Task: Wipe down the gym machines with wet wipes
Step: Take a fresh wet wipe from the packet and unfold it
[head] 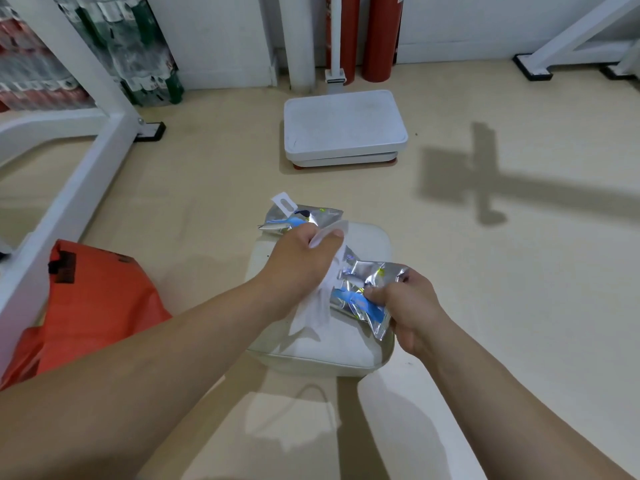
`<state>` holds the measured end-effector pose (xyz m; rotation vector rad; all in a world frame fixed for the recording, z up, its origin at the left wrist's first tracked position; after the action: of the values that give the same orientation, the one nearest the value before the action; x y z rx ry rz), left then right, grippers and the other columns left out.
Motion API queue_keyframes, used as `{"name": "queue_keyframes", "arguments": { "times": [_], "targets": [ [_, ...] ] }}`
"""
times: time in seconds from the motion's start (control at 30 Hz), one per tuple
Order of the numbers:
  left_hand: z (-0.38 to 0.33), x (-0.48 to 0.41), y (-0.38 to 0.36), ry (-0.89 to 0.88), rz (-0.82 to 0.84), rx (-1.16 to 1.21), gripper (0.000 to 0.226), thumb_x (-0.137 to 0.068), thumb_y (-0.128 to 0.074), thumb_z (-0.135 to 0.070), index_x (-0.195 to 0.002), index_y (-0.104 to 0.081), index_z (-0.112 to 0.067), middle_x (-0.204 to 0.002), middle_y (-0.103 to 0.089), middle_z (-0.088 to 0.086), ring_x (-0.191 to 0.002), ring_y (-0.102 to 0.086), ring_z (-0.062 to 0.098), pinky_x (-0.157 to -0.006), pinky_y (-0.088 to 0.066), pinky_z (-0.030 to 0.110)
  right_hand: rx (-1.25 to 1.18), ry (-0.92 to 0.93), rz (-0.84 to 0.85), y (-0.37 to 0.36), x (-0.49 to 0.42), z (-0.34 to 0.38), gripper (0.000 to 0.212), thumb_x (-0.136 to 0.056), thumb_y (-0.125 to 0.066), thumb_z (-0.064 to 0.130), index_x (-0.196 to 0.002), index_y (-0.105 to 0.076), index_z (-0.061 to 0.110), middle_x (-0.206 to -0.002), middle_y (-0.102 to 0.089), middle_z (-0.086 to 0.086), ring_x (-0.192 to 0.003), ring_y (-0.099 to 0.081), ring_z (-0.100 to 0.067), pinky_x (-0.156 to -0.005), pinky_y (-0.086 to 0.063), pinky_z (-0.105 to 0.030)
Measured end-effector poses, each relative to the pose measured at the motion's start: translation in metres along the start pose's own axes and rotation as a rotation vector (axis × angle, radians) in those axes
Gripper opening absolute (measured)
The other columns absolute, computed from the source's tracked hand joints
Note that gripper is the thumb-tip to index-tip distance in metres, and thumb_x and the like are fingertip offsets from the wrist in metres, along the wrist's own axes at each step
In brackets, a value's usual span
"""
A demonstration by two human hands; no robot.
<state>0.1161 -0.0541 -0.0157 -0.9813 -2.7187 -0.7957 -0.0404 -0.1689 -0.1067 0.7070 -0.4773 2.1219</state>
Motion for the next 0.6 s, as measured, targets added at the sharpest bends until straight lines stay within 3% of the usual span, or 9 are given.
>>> {"name": "queue_keyframes", "arguments": {
  "times": [0.13, 0.23, 0.3, 0.37, 0.43, 0.47, 0.53, 0.6],
  "targets": [
    [0.000, -0.001, -0.006, 0.033, 0.051, 0.080, 0.039, -0.096, -0.061, -0.047, -0.076, -0.042, -0.020, -0.076, -0.040, 0.003, -0.069, -0.039, 0.018, -0.066, -0.034, 0.033, -0.006, 0.061, 0.002, -0.009, 0.002, 0.004, 0.040, -0.080, -0.073, -0.012, -0.108, -0.069, 0.016, -0.111, -0.074, -0.016, -0.102, -0.074, -0.036, -0.088, -0.062, -0.050],
    [-0.003, 0.001, -0.011, 0.066, 0.097, 0.125, 0.035, -0.097, -0.061, -0.045, -0.076, -0.051, -0.018, -0.077, -0.052, 0.003, -0.073, -0.052, 0.021, -0.072, -0.045, 0.035, 0.082, 0.115, 0.070, -0.020, 0.008, 0.015, 0.051, -0.075, -0.083, 0.005, -0.119, -0.063, 0.020, -0.112, -0.073, -0.005, -0.105, -0.073, -0.028, -0.091, -0.061, -0.045],
    [-0.008, 0.004, -0.013, 0.094, 0.117, 0.175, 0.029, -0.098, -0.061, -0.042, -0.084, -0.063, -0.017, -0.081, -0.063, 0.003, -0.078, -0.062, 0.021, -0.076, -0.050, 0.035, 0.242, 0.214, -0.013, -0.016, 0.018, 0.032, 0.064, -0.079, -0.082, 0.010, -0.134, -0.053, 0.026, -0.124, -0.060, 0.007, -0.109, -0.064, -0.015, -0.094, -0.055, -0.031],
    [-0.019, 0.009, -0.017, 0.143, 0.138, 0.267, 0.023, -0.100, -0.061, -0.039, -0.093, -0.070, -0.019, -0.083, -0.071, 0.001, -0.078, -0.068, 0.019, -0.071, -0.053, 0.031, 0.448, 0.354, -0.158, -0.007, 0.032, 0.059, 0.087, -0.086, -0.076, 0.013, -0.158, -0.030, 0.023, -0.147, -0.036, 0.005, -0.131, -0.045, -0.014, -0.101, -0.042, -0.025],
    [-0.032, 0.021, -0.023, 0.207, 0.158, 0.354, 0.019, -0.101, -0.061, -0.038, -0.100, -0.073, -0.022, -0.086, -0.076, 0.000, -0.079, -0.072, 0.018, -0.068, -0.054, 0.030, 0.449, 0.449, -0.221, 0.001, 0.057, 0.084, 0.077, -0.092, -0.070, 0.018, -0.159, -0.032, 0.022, -0.154, -0.033, 0.006, -0.139, -0.038, -0.010, -0.100, -0.038, -0.017],
    [-0.040, 0.028, -0.025, 0.232, 0.171, 0.386, 0.020, -0.101, -0.061, -0.038, -0.103, -0.073, -0.022, -0.091, -0.078, 0.002, -0.080, -0.073, 0.018, -0.071, -0.056, 0.032, 0.363, 0.432, -0.196, 0.004, 0.068, 0.090, 0.060, -0.095, -0.068, 0.023, -0.151, -0.046, 0.023, -0.149, -0.044, 0.007, -0.135, -0.046, -0.009, -0.100, -0.044, -0.018],
    [-0.061, 0.051, -0.029, 0.263, 0.220, 0.400, 0.023, -0.103, -0.059, -0.037, -0.104, -0.073, -0.018, -0.094, -0.079, 0.006, -0.082, -0.075, 0.019, -0.077, -0.057, 0.036, 0.187, 0.298, -0.078, 0.005, 0.099, 0.093, 0.029, -0.098, -0.064, 0.038, -0.119, -0.071, 0.019, -0.120, -0.070, -0.002, -0.114, -0.066, -0.025, -0.102, -0.055, -0.045],
    [-0.088, 0.078, -0.026, 0.272, 0.269, 0.342, 0.030, -0.105, -0.056, -0.036, -0.102, -0.072, -0.012, -0.090, -0.079, 0.007, -0.080, -0.075, 0.021, -0.074, -0.057, 0.036, 0.102, 0.180, 0.000, 0.007, 0.137, 0.103, 0.052, -0.094, -0.061, 0.055, -0.099, -0.069, 0.004, -0.107, -0.067, -0.026, -0.105, -0.063, -0.048, -0.099, -0.050, -0.066]
  ]
}}
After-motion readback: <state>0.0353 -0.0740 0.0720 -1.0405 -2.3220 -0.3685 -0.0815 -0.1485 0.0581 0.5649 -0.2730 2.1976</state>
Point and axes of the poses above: each hand's wrist, its own x-axis away from the middle knuckle, its own y-axis out of the back of the hand, z = x × y, the point moved 9 cm from there along -x, towards the middle knuckle
